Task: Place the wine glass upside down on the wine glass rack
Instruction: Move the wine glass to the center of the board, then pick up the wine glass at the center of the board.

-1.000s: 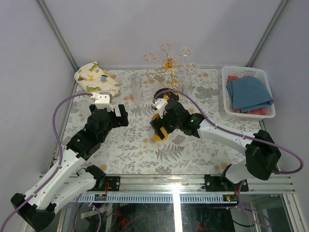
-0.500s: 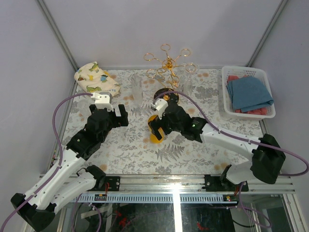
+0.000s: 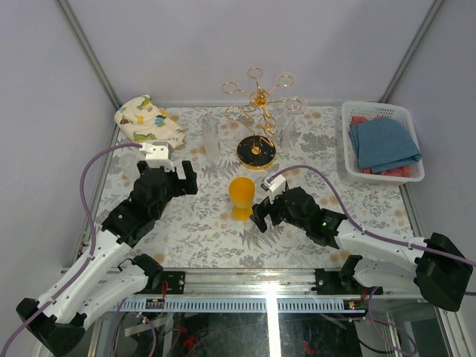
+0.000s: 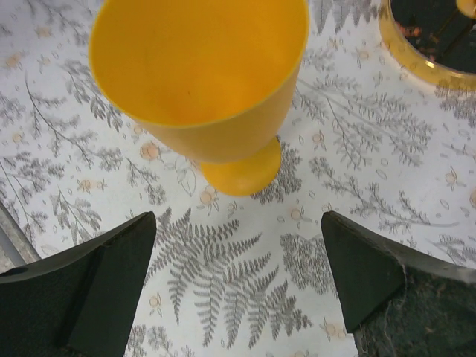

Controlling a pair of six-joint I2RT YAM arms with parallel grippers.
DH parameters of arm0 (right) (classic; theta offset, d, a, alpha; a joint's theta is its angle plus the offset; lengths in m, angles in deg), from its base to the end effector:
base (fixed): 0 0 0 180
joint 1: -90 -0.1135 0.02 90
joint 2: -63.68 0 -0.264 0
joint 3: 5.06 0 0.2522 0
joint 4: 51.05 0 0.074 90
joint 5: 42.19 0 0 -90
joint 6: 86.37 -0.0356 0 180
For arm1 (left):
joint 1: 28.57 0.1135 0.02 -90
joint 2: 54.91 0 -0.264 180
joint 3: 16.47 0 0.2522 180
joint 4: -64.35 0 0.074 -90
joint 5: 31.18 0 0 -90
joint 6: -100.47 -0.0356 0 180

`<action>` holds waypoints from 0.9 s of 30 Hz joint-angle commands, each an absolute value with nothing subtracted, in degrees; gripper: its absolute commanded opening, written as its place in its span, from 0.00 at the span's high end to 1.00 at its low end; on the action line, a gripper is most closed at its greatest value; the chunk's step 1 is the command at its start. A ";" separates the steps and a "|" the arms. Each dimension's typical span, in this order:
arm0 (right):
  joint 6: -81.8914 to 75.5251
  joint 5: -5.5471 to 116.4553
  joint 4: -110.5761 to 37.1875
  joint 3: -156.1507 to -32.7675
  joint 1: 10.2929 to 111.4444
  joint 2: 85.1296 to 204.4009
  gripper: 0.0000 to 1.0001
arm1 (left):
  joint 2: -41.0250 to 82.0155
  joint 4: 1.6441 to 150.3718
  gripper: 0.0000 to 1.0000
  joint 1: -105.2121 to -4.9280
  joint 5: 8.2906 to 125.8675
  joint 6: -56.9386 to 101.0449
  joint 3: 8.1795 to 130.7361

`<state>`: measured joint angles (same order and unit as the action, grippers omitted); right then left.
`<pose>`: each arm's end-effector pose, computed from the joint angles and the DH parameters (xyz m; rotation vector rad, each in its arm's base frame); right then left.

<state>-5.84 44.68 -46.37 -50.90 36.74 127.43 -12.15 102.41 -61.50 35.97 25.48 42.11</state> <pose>0.1477 0.1947 0.2306 -0.7205 1.8917 0.6555 0.1483 -0.0795 0.3211 0.0415 1.9303 -0.1686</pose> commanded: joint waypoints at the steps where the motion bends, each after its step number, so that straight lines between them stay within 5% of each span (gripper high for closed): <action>1: -5.49 44.62 -62.67 -46.37 36.29 125.18 0.01 | -12.66 102.44 0.00 -61.09 37.02 25.85 41.52; 7: -6.74 42.41 -93.86 -31.60 34.03 129.06 0.04 | -13.59 102.46 0.00 -61.09 36.55 26.03 41.34; 15: 1.97 40.27 -134.15 -24.11 33.83 153.12 0.13 | -13.68 102.44 0.00 -61.11 37.11 25.94 41.46; 27: 4.04 42.04 -134.95 -35.96 33.64 168.95 0.19 | -14.42 102.69 0.00 -61.09 35.79 25.77 41.46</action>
<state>2.07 42.82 -124.88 -32.19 34.16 165.88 -14.01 102.58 -61.50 36.75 25.65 41.67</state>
